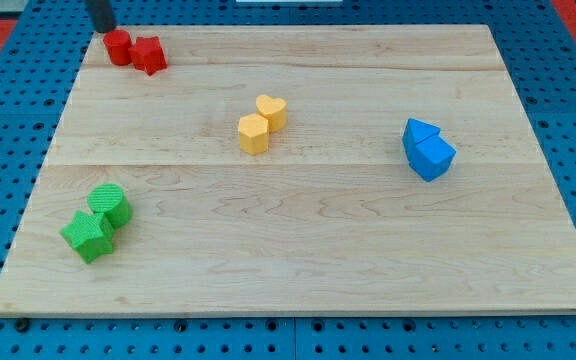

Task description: Drag the red blocks close to yellow blocks

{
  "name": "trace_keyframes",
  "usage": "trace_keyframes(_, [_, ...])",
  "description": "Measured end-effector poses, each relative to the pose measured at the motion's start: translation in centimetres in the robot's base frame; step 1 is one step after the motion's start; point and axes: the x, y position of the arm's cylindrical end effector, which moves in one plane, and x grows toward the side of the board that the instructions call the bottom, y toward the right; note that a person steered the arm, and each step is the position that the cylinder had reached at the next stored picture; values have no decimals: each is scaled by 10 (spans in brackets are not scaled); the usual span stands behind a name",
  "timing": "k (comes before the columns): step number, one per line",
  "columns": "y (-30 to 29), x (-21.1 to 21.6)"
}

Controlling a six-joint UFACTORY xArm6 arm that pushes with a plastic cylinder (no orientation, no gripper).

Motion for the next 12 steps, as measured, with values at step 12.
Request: trace_keyframes(12, [68,94])
